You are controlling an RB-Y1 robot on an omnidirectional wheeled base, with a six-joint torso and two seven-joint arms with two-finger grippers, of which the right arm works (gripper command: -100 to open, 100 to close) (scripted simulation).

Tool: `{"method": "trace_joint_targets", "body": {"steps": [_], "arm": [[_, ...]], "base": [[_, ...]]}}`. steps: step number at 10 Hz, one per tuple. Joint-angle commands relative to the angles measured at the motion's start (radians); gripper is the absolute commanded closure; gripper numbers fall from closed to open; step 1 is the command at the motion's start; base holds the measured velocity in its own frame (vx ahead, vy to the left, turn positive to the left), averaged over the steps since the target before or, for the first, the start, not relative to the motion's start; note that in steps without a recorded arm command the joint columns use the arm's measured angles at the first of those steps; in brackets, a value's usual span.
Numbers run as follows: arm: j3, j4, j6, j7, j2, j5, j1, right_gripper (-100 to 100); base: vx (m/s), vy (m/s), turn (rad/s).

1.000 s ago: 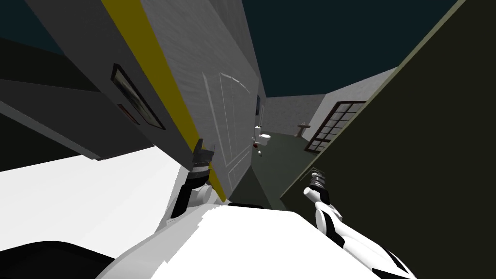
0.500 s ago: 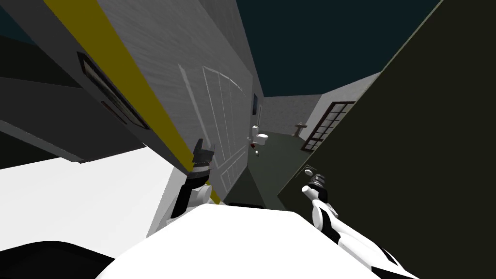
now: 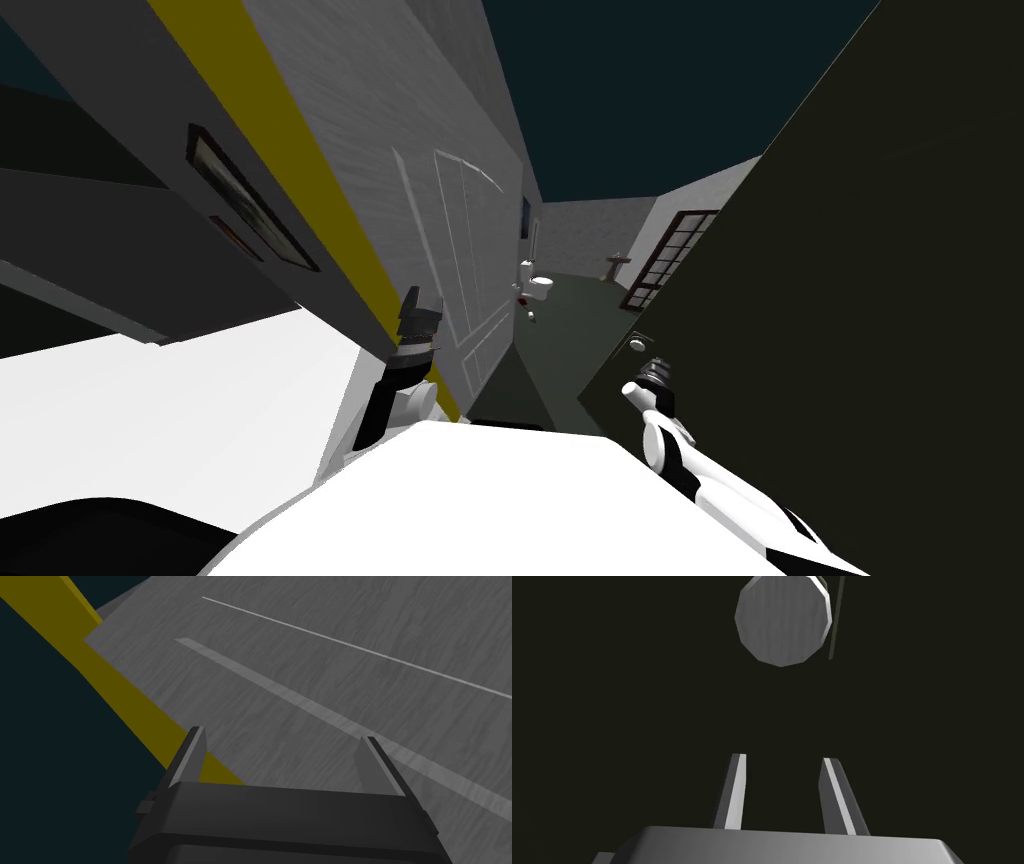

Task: Push the door open

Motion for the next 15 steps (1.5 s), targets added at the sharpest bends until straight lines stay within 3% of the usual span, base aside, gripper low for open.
{"method": "trace_joint_targets", "body": {"steps": [1, 6, 15], "arm": [[-0.002, 0.000, 0.002, 0.007, 0.003, 0.000, -0.004, -100], [-0.006, 0.007, 0.002, 0.019, 0.010, -0.001, -0.015, -100], [-0.142, 0.058, -0.048, 0.162, 0.023, -0.053, -0.070, -100]], "base": [[-0.074, 0.229, -0.015], [-0.029, 0.197, -0.033], [0.050, -0.190, 0.147]]}}
